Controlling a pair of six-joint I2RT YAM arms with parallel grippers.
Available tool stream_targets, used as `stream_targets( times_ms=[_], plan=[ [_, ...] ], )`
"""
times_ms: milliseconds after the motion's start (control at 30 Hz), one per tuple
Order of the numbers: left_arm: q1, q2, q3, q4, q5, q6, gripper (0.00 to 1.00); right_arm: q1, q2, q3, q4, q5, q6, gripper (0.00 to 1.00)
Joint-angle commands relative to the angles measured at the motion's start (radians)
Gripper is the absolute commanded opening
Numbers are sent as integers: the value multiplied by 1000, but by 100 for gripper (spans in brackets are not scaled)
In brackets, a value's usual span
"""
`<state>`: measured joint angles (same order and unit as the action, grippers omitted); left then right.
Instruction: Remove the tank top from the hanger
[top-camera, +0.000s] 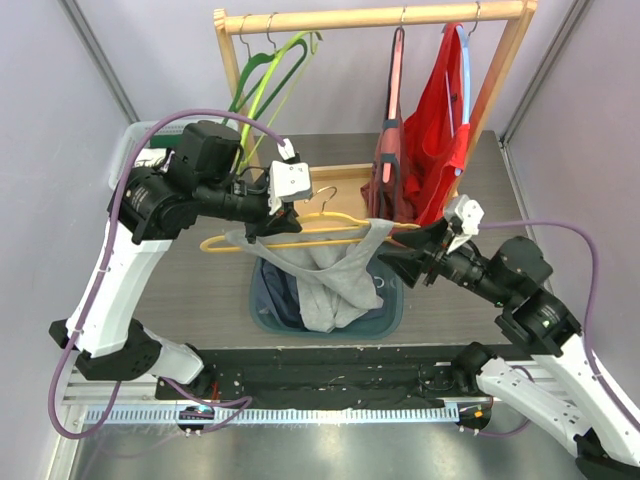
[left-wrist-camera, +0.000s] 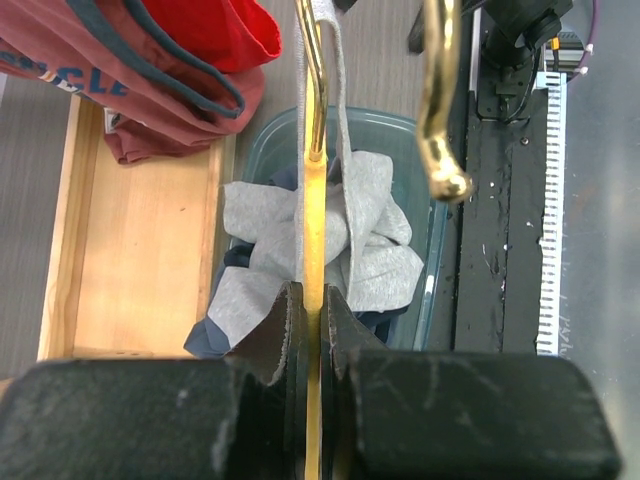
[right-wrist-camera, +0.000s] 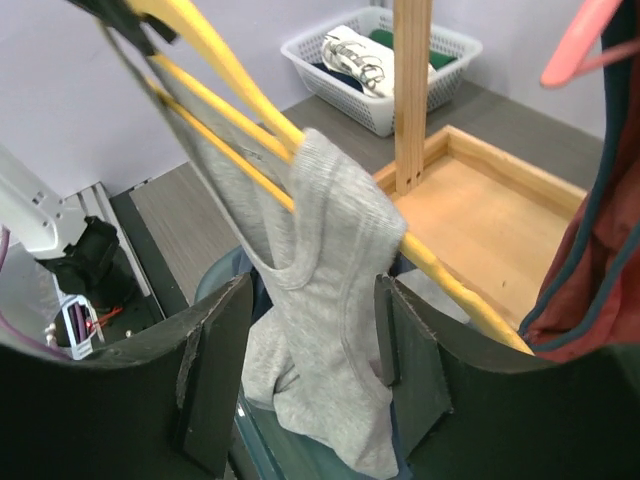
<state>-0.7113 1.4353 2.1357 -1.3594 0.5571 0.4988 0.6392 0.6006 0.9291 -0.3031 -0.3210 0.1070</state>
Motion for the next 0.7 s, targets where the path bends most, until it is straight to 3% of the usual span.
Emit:
stream_targets(
  times_ms=[0,333,433,533,567,667],
  plan=[
    [1,-15,39,23,18,-19,0,-1,4,-47,131,68,88,61],
    [-1,-18,44,14,33,-19,0,-3,54,-87,226,86,148,63],
    [-1,-18,46,13,40,-19,0,-1,71,-88,262,71,163,57],
    [-1,-18,44,13,40,-19,0,-3,105,-69,285,54,180,37],
    [-1,-19,44,11,41,-17,0,-1,117,-59,288,51,186,24],
    [-1,-19,39,11,43,-17,0,-1,116,-43,289,42,197,5]
  ],
)
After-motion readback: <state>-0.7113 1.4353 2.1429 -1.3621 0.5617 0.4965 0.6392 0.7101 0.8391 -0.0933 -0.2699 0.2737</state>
